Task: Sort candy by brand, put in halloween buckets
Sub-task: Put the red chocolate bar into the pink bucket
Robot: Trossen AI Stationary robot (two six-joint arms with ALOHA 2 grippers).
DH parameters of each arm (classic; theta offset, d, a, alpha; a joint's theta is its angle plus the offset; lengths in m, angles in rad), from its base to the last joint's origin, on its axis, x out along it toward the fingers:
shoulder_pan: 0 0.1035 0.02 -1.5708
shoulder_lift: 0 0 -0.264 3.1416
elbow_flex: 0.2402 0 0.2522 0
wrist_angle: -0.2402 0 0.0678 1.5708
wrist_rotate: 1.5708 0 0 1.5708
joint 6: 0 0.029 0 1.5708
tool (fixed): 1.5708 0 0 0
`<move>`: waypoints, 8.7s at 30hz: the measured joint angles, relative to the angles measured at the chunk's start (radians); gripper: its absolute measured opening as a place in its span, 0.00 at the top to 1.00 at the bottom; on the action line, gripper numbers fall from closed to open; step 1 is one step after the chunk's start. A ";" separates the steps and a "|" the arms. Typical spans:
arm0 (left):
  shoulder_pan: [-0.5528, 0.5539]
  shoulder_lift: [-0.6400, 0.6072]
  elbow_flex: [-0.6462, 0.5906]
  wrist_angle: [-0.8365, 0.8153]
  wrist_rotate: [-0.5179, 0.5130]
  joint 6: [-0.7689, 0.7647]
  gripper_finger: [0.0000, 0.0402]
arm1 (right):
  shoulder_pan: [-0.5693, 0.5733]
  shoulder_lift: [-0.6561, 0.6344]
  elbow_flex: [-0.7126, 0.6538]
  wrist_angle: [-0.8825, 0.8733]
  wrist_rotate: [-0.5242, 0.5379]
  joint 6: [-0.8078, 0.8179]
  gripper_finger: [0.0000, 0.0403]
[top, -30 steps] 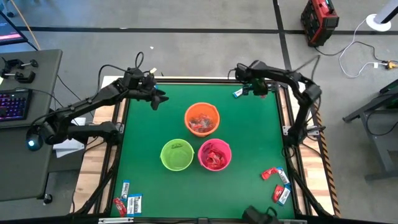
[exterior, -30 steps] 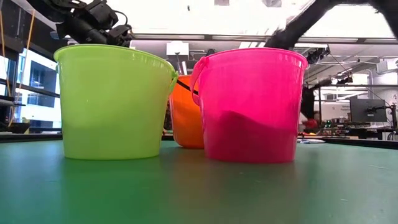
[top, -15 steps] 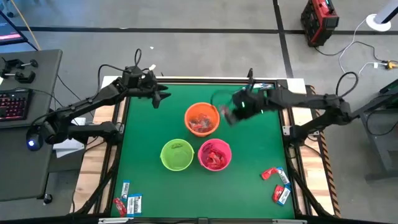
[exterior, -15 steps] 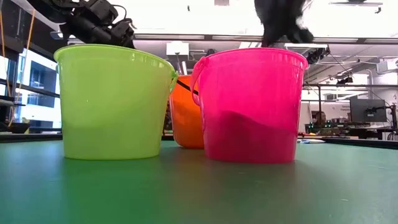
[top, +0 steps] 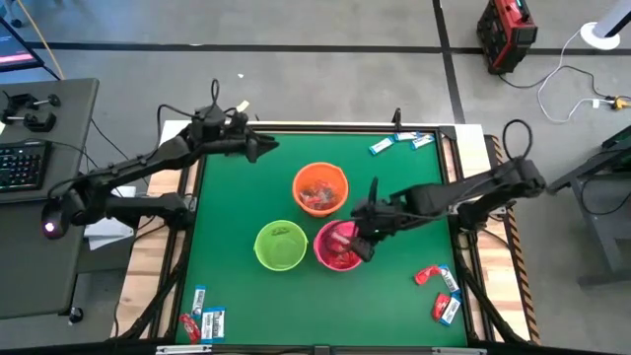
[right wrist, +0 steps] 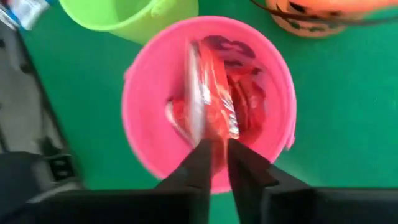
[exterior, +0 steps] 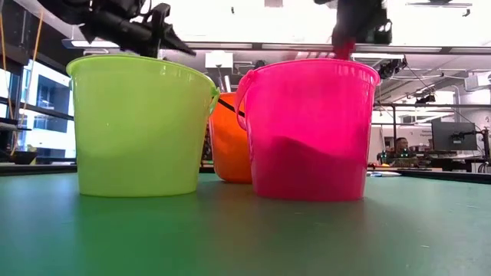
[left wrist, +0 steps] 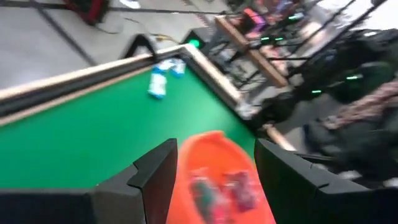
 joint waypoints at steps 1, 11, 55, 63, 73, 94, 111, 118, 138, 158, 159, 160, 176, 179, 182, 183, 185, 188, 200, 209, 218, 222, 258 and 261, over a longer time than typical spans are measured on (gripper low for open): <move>-0.023 0.000 0.003 0.016 0.000 -0.021 0.49 | -0.006 0.012 0.000 0.009 0.000 -0.037 0.83; -0.260 0.000 0.073 0.033 -0.072 -0.161 0.49 | -0.003 0.009 0.000 -0.121 -0.058 -0.180 0.40; -0.247 -0.233 0.078 0.025 -0.135 -0.038 0.49 | 0.311 -0.068 -0.086 -0.100 0.112 -0.040 0.92; -0.268 -0.235 0.078 -0.060 -0.118 -0.063 0.49 | 0.175 -0.049 -0.025 0.198 0.220 -0.262 0.87; -0.304 -0.235 0.078 -0.108 -0.118 -0.063 0.49 | 0.083 0.079 -0.026 0.189 0.128 -0.285 0.48; 0.246 0.555 0.454 -1.019 -0.440 0.450 0.55 | -0.048 0.048 -0.026 0.155 0.037 -0.047 0.32; 0.341 0.891 0.532 -1.028 -0.630 0.601 0.56 | -0.005 0.048 -0.026 0.205 0.114 0.128 0.32; 0.359 0.902 0.527 -1.042 -0.591 0.643 0.83 | 0.018 0.048 -0.026 0.205 0.141 0.135 0.32; -0.083 0.260 0.557 -0.890 -0.204 0.290 0.98 | 0.102 -0.088 -0.026 -0.155 0.307 0.138 0.32; -0.845 0.603 0.558 -0.197 -0.361 0.014 0.93 | 0.189 -0.200 -0.026 -0.228 0.463 0.177 0.32; -0.844 0.623 0.559 -0.199 -0.364 0.013 0.91 | 0.192 -0.209 -0.026 -0.224 0.465 0.184 0.32; -0.840 0.641 0.564 -0.199 -0.368 0.013 0.89 | 0.194 -0.214 -0.026 -0.218 0.465 0.194 0.32; -0.806 0.469 0.545 -0.487 -0.315 0.180 0.41 | 0.189 -0.214 -0.038 -0.198 0.202 0.574 0.32; -0.814 0.351 0.462 -0.475 -0.382 0.185 0.41 | 0.235 -0.186 -0.100 -0.207 0.010 0.807 0.32; -0.816 0.227 0.349 -0.426 -0.414 0.133 0.41 | 0.333 -0.144 -0.193 -0.133 -0.188 1.044 0.32; -0.816 0.189 0.310 -0.406 -0.420 0.107 0.41 | 0.369 -0.128 -0.227 -0.101 -0.262 1.115 0.32; -0.820 0.119 0.234 -0.370 -0.438 0.051 0.41 | 0.429 -0.101 -0.294 -0.028 -0.386 1.250 0.32; -0.826 0.028 0.135 -0.302 -0.461 -0.007 0.41 | 0.501 -0.089 -0.377 0.071 -0.489 1.458 0.32; -0.828 -0.066 0.041 -0.243 -0.477 -0.075 0.41 | 0.511 -0.087 -0.561 0.211 -0.601 1.532 0.32; -0.828 -0.066 0.041 -0.243 -0.501 -0.120 0.41 | 0.526 -0.087 -0.670 0.340 -0.637 1.514 0.32; -0.827 -0.066 0.041 -0.244 -0.544 -0.145 0.41 | 0.537 -0.087 -0.754 0.427 -0.634 1.504 0.42; -0.827 -0.066 0.041 -0.243 -0.546 -0.147 0.41 | 0.536 -0.087 -0.767 0.424 -0.615 1.471 0.57; -0.870 -0.137 0.041 -0.155 -0.427 -0.241 0.41 | 0.203 -0.024 0.046 0.061 0.360 0.210 0.90; -0.912 -0.137 0.041 -0.153 -0.447 -0.260 0.41 | 0.148 0.009 0.046 0.062 0.271 0.165 0.78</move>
